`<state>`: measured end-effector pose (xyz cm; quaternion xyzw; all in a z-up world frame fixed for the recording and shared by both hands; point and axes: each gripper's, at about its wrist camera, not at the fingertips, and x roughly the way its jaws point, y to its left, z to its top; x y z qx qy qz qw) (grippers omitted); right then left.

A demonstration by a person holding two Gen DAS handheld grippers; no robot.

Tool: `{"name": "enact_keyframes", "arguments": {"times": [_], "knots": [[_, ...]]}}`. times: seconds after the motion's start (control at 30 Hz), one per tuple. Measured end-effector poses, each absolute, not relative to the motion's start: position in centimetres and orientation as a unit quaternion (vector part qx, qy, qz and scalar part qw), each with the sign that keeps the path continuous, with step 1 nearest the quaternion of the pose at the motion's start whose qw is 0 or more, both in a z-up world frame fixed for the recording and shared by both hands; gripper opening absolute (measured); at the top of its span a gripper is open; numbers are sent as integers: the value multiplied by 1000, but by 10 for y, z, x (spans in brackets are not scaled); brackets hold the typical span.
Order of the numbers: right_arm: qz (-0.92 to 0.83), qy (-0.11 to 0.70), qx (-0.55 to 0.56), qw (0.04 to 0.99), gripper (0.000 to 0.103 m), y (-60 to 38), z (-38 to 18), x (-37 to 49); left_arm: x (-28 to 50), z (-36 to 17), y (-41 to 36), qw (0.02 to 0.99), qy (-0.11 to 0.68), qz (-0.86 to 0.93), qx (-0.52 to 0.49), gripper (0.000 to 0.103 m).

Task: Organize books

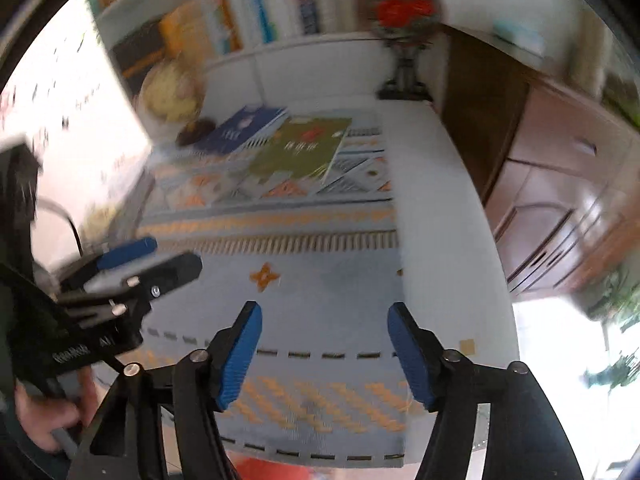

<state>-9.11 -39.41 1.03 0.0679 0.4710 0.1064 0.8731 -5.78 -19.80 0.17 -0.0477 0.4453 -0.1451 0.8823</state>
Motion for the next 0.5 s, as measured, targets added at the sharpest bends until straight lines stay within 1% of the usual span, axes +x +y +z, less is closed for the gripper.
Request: {"name": "enact_keyframes", "arguments": {"times": [0.07,0.13,0.23,0.37,0.5], "knots": [[115,472,102,868,65,-414,10,-77,-46,0,-207,888,441,-121,-49,76],[119,476,108,864,65,-430,4,-64,-35,-6,-215,899,427,-85,-52,76],[124,489,75,860,65,-449,-13,-52,-16,-20,-229,908,411,-57,-63,76],[135,516,13,846,65,-473,-38,-31,14,-40,-243,892,438,-25,-113,76],[161,516,-20,841,65,-486,-36,3,39,-40,-251,879,458,-5,-129,76]]}}
